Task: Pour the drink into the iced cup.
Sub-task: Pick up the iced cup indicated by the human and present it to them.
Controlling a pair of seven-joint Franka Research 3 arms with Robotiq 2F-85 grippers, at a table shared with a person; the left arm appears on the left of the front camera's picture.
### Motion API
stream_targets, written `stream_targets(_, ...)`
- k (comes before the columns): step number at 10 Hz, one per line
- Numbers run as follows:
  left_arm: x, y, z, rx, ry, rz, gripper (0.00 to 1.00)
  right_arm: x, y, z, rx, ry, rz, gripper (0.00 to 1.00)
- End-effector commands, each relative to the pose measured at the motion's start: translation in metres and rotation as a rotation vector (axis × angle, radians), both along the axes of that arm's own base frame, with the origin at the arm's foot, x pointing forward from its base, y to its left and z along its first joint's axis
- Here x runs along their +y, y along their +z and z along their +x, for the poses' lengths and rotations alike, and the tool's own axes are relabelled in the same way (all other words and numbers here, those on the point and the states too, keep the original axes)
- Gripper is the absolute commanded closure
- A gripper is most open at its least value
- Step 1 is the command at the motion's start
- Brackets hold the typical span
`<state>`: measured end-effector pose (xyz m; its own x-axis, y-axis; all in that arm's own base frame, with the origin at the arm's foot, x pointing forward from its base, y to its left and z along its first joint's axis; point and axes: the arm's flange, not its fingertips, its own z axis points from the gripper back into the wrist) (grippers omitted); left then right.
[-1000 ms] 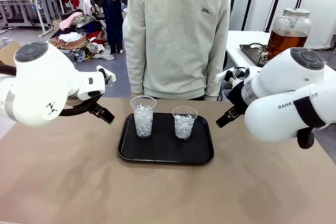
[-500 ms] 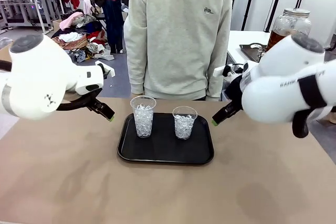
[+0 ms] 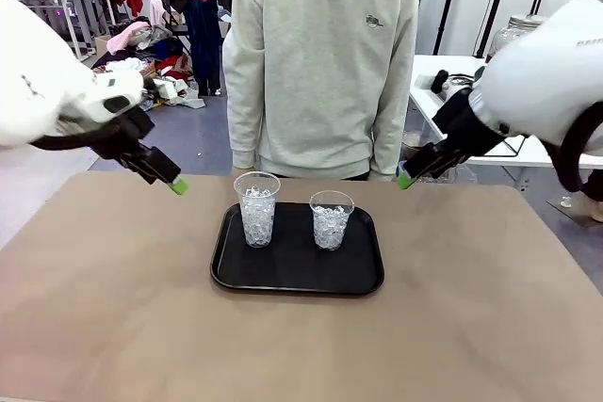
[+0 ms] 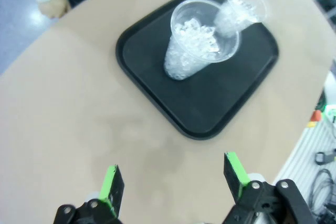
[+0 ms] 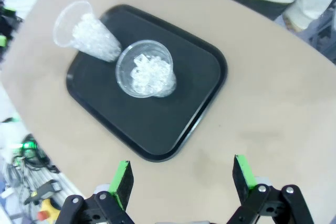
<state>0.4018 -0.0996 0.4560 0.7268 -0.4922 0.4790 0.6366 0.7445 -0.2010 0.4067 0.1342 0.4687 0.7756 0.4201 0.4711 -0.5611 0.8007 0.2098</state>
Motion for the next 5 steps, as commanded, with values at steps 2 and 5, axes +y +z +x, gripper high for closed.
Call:
stream_targets(2,0.034,-0.003,0.019,0.083,-0.016,-0.165,0.0,-0.035,0.005,0.012,0.095,-0.006,0.234,0.0)
stream_targets(5,0.05,-0.014,0.028,0.171,-0.006,-0.288,0.0,-0.052,-0.001,0.019,0.161,-0.021,0.361,0.0)
